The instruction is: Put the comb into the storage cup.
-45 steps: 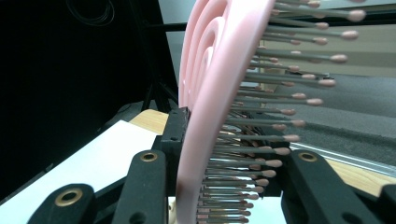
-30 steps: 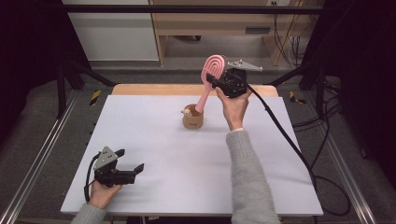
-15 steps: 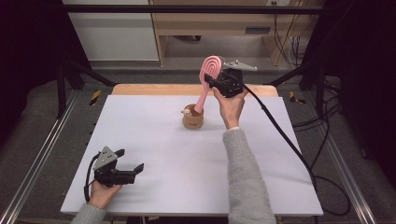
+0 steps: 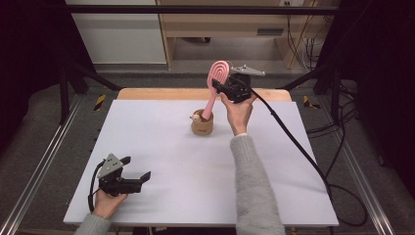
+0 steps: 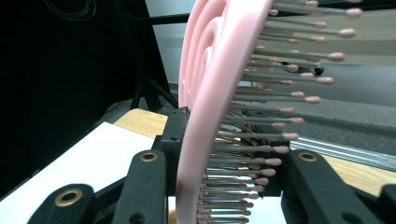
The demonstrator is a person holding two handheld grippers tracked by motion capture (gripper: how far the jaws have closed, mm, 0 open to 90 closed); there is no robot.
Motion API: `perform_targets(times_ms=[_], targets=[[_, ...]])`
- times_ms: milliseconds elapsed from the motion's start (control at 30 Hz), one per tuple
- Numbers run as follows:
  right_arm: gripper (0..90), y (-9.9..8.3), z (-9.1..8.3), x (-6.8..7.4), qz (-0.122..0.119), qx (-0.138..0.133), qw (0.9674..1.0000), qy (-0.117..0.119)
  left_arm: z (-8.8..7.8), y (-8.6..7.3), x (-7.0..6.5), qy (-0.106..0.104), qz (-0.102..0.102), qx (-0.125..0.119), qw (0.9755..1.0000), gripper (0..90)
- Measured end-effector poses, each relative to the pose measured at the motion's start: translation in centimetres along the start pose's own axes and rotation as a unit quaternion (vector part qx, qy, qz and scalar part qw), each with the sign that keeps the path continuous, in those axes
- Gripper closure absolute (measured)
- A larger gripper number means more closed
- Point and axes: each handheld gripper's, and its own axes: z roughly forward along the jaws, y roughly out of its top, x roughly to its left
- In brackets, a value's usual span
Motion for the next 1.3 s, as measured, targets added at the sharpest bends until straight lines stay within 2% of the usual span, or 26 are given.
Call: perform_targets(times_ms=[600,1300], targets=[[63.6,-1.2,1.2,0.3,-0.002,0.014,0.9999,-0.007,0.0,0.0,0.0,0.000,0.000,0.000,1.0000,2.4],[63.6,-2.5,2.1,0.1,0.007,0.027,0.9996,-0.010,0.0,0.0,0.0,-0.001,-0.001,0.000,1.0000,2.4]])
